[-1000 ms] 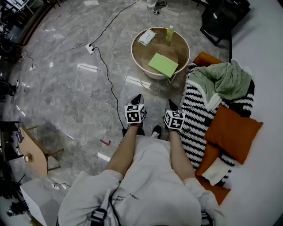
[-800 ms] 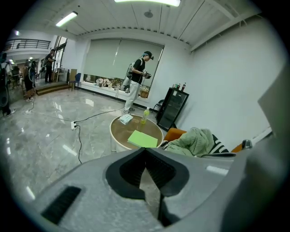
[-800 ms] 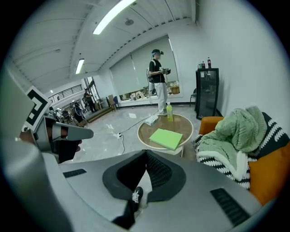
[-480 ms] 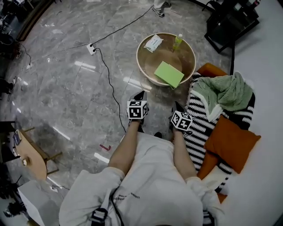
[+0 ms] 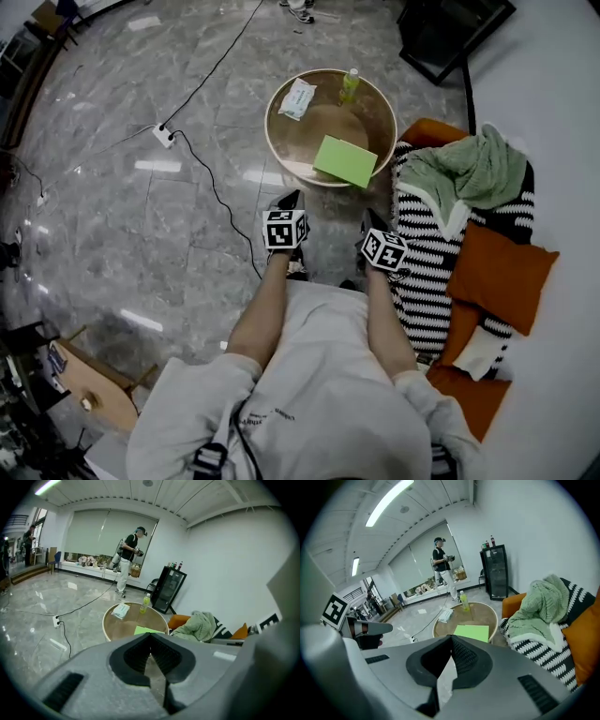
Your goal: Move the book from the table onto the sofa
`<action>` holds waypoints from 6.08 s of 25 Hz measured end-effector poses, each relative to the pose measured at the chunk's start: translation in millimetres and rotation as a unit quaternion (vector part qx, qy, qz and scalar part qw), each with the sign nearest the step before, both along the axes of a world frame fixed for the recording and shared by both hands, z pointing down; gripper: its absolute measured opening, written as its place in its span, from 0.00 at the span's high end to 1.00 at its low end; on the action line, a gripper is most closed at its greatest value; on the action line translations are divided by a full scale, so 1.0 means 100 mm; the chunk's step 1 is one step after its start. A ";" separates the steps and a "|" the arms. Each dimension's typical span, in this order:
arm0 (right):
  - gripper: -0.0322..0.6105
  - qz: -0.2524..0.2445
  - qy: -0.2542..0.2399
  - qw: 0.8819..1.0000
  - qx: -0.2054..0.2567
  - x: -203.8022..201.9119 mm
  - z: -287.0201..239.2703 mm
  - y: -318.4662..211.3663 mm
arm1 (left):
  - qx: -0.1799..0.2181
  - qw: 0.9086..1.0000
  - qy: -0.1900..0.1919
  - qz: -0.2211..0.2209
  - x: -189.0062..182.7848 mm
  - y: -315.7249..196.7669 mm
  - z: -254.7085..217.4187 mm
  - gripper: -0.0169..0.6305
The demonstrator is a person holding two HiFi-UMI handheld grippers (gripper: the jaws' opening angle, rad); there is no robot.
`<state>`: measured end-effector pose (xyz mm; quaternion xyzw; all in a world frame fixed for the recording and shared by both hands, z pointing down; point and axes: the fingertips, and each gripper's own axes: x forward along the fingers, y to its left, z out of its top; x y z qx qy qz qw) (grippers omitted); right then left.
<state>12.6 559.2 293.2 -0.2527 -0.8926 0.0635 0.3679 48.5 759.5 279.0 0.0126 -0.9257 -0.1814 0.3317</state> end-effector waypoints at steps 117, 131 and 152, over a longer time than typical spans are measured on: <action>0.57 0.137 0.172 0.974 0.061 -2.35 3.12 -0.06 | 0.046 0.946 0.198 0.254 -2.81 0.00 3.45 0.63; 0.55 0.143 0.207 0.966 0.051 -2.25 3.26 -0.04 | 0.073 0.927 0.223 0.292 -2.83 -0.20 3.54 0.66; 0.56 0.251 0.148 0.955 0.063 -1.82 1.93 -0.52 | 0.040 0.917 0.174 0.356 -2.78 -0.80 2.25 0.66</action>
